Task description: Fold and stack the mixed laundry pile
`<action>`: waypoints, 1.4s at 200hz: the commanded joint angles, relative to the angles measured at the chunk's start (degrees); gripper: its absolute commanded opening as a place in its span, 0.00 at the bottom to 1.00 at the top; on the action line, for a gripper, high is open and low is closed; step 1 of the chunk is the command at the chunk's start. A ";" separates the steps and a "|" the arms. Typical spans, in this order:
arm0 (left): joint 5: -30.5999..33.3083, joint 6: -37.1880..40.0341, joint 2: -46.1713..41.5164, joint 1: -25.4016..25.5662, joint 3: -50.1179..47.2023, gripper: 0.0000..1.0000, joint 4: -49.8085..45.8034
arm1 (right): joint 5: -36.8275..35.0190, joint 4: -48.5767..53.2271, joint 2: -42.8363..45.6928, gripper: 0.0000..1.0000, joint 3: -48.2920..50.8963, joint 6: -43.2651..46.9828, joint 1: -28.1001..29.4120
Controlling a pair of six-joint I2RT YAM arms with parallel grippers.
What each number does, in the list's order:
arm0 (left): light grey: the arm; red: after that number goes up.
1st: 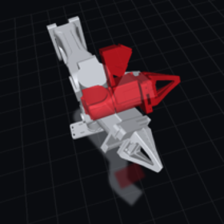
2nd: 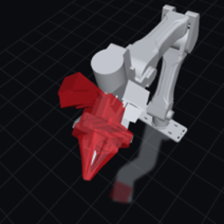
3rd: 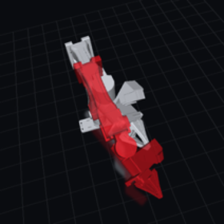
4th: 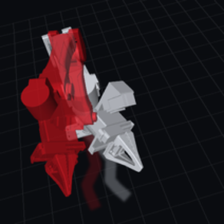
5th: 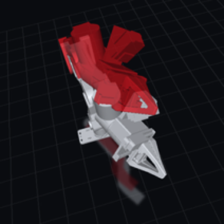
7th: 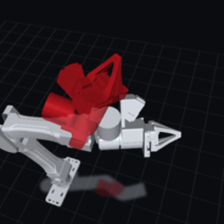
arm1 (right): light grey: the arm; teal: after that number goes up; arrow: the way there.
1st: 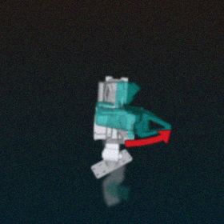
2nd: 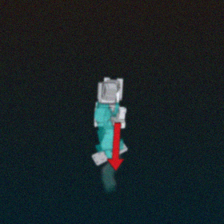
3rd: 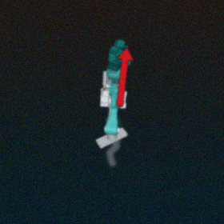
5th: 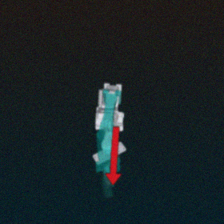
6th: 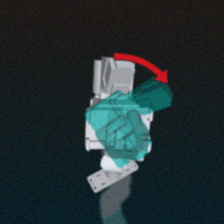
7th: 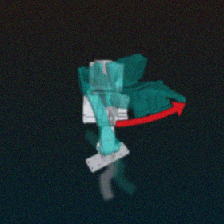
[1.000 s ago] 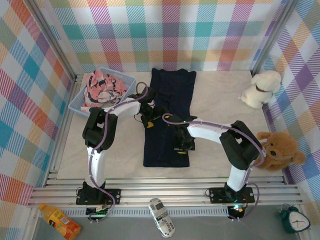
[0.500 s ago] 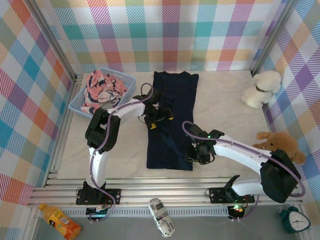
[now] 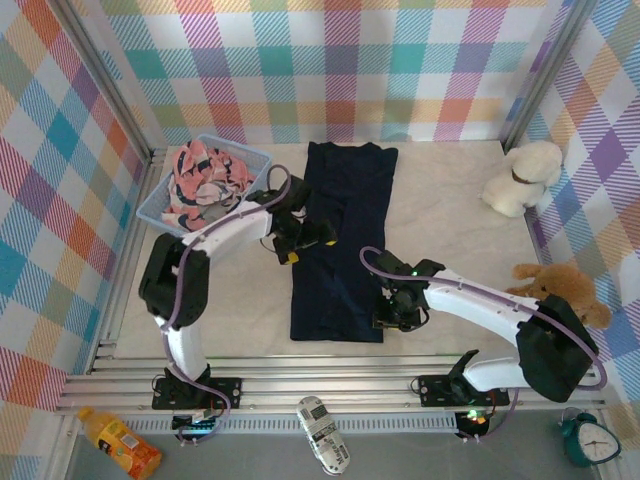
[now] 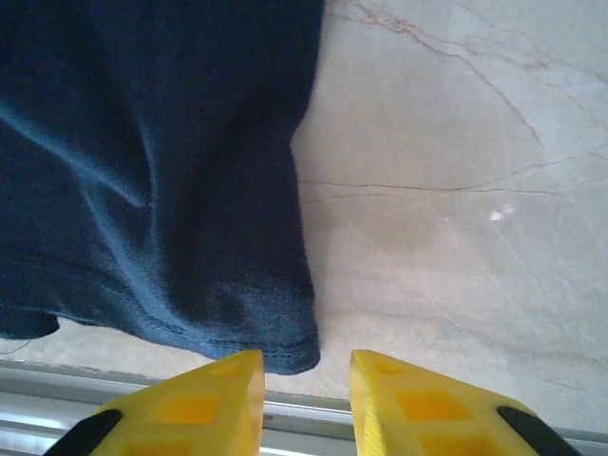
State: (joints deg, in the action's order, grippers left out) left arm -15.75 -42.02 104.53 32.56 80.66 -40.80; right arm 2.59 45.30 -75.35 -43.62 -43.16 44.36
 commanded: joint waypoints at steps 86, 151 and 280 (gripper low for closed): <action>3.05 -6.98 -3.26 9.11 -18.60 1.00 3.63 | 14.13 -2.57 -4.65 0.10 6.34 -3.26 0.20; 6.94 0.34 -3.97 8.91 -5.25 0.98 -4.83 | 9.67 4.99 4.69 0.51 -3.10 0.52 -12.51; 3.03 6.09 -2.64 13.86 -15.95 0.10 -4.58 | -3.79 -6.19 -47.65 0.32 -50.25 6.55 -23.94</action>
State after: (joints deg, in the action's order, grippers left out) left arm -12.93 -36.36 101.54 44.60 66.46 -45.08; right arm 1.48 37.76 -118.85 -88.82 -36.56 21.56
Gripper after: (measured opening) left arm 0.091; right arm 0.310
